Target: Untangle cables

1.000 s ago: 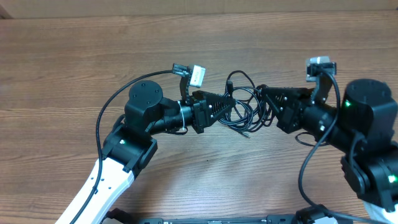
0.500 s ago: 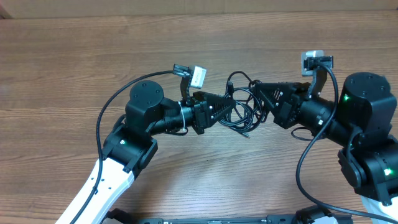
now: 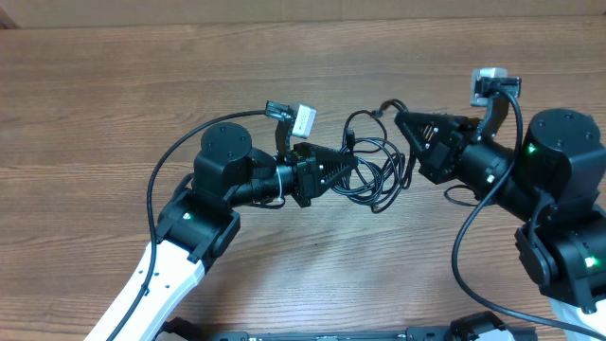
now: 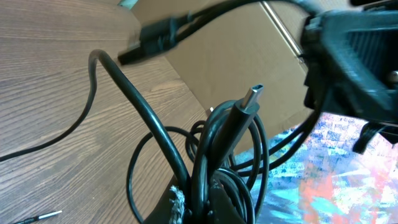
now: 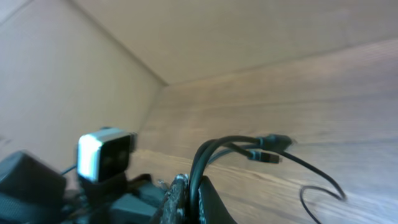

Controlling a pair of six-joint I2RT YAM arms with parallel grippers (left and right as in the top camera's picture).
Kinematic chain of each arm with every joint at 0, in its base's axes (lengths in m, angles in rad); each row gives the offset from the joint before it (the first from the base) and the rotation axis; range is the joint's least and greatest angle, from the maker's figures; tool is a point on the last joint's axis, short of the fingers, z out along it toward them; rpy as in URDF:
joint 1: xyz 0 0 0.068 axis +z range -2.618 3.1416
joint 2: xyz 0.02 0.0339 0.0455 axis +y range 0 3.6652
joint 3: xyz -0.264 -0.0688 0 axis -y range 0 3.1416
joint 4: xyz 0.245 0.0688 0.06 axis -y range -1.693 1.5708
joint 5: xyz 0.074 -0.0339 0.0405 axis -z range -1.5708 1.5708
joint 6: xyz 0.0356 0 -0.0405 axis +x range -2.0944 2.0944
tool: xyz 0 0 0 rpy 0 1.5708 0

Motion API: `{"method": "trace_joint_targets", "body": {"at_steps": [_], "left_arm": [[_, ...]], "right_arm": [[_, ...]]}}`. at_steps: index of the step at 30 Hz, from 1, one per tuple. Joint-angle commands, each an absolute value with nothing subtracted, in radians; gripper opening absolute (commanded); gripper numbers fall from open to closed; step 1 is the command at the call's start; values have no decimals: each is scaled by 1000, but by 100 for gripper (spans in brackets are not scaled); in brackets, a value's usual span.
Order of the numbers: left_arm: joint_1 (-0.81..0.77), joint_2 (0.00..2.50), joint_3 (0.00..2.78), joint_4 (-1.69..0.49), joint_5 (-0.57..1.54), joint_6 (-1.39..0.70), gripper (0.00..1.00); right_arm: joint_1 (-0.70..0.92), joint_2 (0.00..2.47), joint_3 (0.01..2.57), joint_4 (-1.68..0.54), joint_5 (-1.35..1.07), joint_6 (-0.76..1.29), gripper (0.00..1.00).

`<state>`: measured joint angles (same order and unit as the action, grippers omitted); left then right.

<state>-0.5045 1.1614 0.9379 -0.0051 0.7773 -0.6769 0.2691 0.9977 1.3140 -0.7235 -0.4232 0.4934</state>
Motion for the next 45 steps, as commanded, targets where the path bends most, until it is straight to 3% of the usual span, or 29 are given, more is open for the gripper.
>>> {"method": "trace_joint_targets", "body": {"at_steps": [1, 12, 14, 18, 21, 28, 32, 45], "left_arm": [[-511, 1150, 947, -2, 784, -627, 4], [-447, 1150, 947, 9, 759, -722, 4], [-430, 1150, 947, 12, 760, -736, 4], [-406, 1150, 947, 12, 759, -787, 4], [-394, 1150, 947, 12, 759, -830, 4], [-390, 1150, 947, 12, 759, -886, 4], [-390, 1150, 947, 12, 756, -898, 4], [-391, 1150, 947, 4, 750, -789, 4]], "right_arm": [[268, 984, 1330, -759, -291, 519, 4], [268, 985, 1330, -982, -62, 531, 5], [268, 985, 1330, -1028, -26, 531, 29], [268, 987, 1330, -1102, 39, 531, 59], [268, 989, 1330, -1131, 48, 531, 72], [268, 989, 1330, -1141, 39, 530, 89], [268, 989, 1330, -1138, -26, 509, 92], [268, 989, 1330, -1085, -480, 147, 93]]}}
